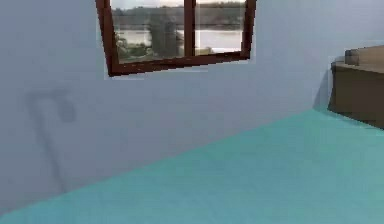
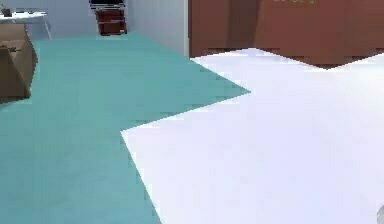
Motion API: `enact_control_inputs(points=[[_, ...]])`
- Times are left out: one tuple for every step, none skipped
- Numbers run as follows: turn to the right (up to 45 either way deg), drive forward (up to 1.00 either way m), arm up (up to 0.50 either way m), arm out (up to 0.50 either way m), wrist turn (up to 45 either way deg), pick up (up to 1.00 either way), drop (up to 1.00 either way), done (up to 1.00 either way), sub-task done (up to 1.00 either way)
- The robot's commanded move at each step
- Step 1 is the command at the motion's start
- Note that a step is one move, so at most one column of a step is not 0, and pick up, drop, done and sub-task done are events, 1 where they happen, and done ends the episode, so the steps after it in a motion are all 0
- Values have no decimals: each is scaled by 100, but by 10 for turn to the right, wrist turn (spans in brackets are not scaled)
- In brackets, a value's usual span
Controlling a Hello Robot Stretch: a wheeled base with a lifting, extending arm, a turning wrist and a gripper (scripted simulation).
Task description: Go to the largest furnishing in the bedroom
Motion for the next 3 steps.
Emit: enact_control_inputs(points=[[450,0,0,0,0,0,0,0,0],[450,0,0,0,0,0,0,0,0],[270,0,0,0,0,0,0,0,0]])
